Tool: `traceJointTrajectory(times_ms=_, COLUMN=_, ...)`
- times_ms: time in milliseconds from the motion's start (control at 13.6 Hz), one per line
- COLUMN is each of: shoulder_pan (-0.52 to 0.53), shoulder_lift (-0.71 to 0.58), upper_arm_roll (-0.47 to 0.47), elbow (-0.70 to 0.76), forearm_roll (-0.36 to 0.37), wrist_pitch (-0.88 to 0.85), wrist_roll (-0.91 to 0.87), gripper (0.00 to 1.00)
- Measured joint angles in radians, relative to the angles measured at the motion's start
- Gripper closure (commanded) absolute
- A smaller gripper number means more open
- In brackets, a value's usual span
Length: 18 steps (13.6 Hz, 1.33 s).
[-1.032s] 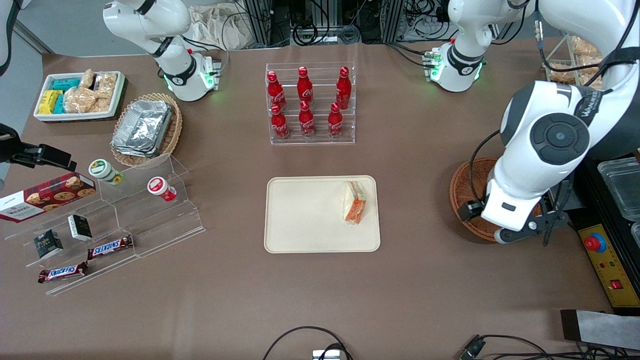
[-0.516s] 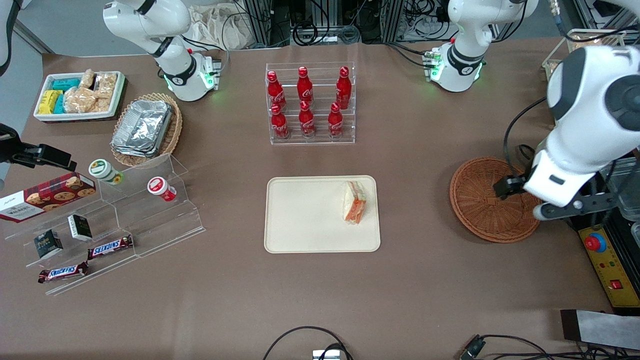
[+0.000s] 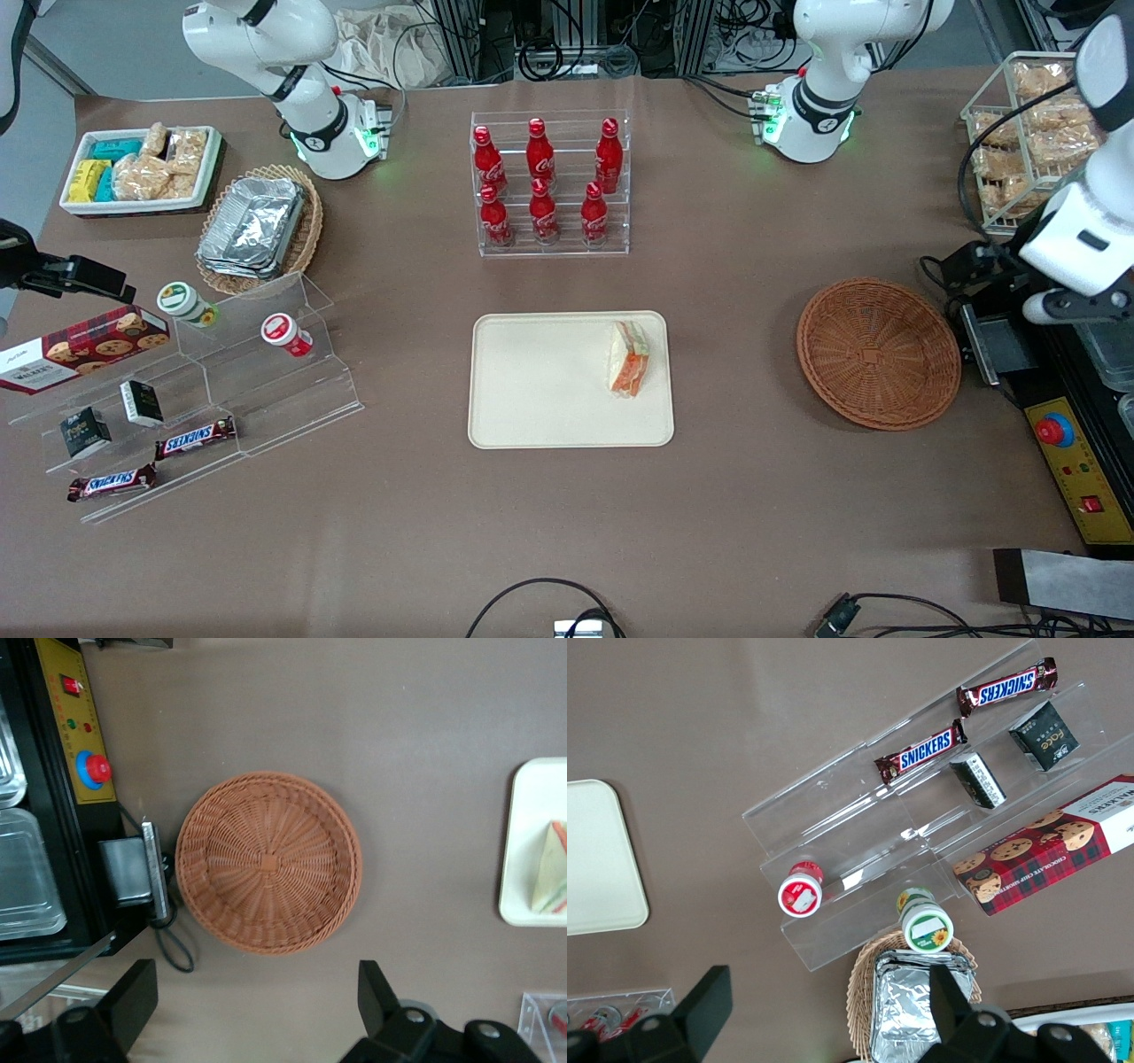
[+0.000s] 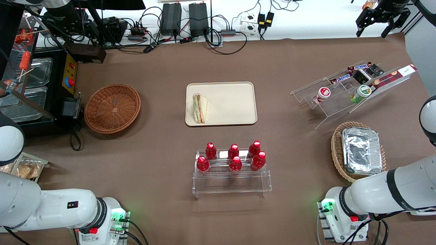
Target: Place sandwich from basket to tray
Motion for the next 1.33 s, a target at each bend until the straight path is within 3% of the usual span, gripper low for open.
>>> traceJointTrajectory(times_ms=369, shoulder_pan=0.000, shoulder_lift=-0.078, upper_arm_roll=0.024, elbow=-0.006, forearm_roll=-0.022, wrist_pitch=-0.061, wrist_roll=0.045, gripper=0.00)
traceJointTrajectory(times_ms=1327, shoulder_pan=-0.011, shoulder_lift=-0.134, upper_arm_roll=0.026, elbow=-0.011, forearm_roll=-0.065, wrist_pitch=-0.063, wrist_roll=0.031, gripper=0.00)
